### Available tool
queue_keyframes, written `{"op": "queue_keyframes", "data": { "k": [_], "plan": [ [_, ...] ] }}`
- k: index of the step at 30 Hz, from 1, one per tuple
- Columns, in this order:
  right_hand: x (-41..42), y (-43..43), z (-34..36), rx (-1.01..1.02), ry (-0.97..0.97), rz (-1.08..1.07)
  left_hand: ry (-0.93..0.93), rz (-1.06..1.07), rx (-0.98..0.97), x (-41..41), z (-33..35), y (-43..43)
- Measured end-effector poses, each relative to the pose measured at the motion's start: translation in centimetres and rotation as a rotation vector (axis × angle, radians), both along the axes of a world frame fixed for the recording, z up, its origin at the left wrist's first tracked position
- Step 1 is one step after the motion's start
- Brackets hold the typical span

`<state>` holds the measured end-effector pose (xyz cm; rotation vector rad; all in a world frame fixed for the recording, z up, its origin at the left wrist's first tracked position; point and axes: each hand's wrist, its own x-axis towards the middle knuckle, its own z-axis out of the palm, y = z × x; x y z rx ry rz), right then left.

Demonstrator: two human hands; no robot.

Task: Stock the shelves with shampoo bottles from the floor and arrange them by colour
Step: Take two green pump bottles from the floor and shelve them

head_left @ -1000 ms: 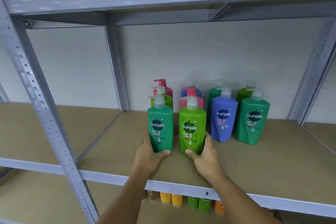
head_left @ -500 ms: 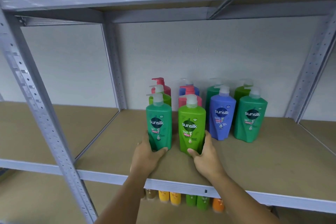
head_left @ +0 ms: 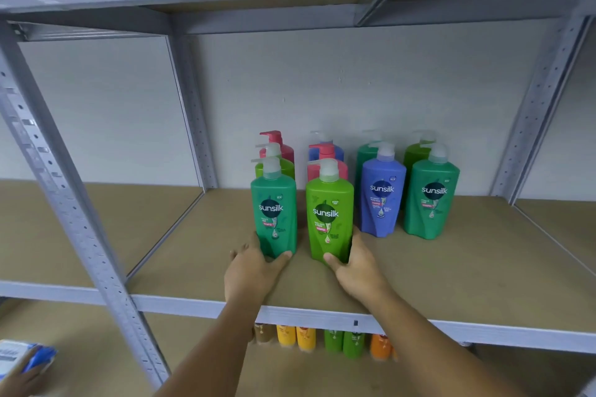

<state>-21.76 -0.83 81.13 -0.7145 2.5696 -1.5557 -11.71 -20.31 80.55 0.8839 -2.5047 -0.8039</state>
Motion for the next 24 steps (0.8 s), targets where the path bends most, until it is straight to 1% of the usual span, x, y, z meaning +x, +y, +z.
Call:
{"op": "queue_keyframes", "data": {
  "k": [2,4,8,11,13,16,20,22,24],
  "plan": [
    [0.3,1.0,-0.1,0.075,-0.001,0.026,-0.084,0.011,-0.059,0.5,0.1,0.3],
    [1.0,2.5,-0.5,0.250,0.048,0.066,-0.142,-0.029,-0.124,1.2,0.1,0.5],
    [3.2,4.5,-1.1,0.629,0.320,0.125,-0.212,-0.143,-0.258,3.1,-0.3,0.9],
    [5.2,4.9,-1.2,0.780,0.419,0.161,-0.191,-0.209,-0.334,4.9,-1.0,1.9],
    [6.2,5.0,-1.1,0.802,0.442,0.198,-0.133,-0.266,-0.341,6.2,-1.2,2.7],
    [7.8,5.6,-0.7,0.777,0.410,0.302,-0.033,-0.385,-0.314,8.7,-1.5,4.0],
    [11.1,6.9,-1.1,0.659,0.415,0.430,0.063,-0.415,-0.243,13.2,-2.5,5.7],
    [13.4,7.7,-2.0,0.573,0.383,0.472,0.060,-0.427,-0.230,15.3,-4.0,6.5],
    [15.7,8.3,-3.7,0.560,0.306,0.514,-0.026,-0.433,-0.172,17.4,-6.1,7.3]
  ]
}}
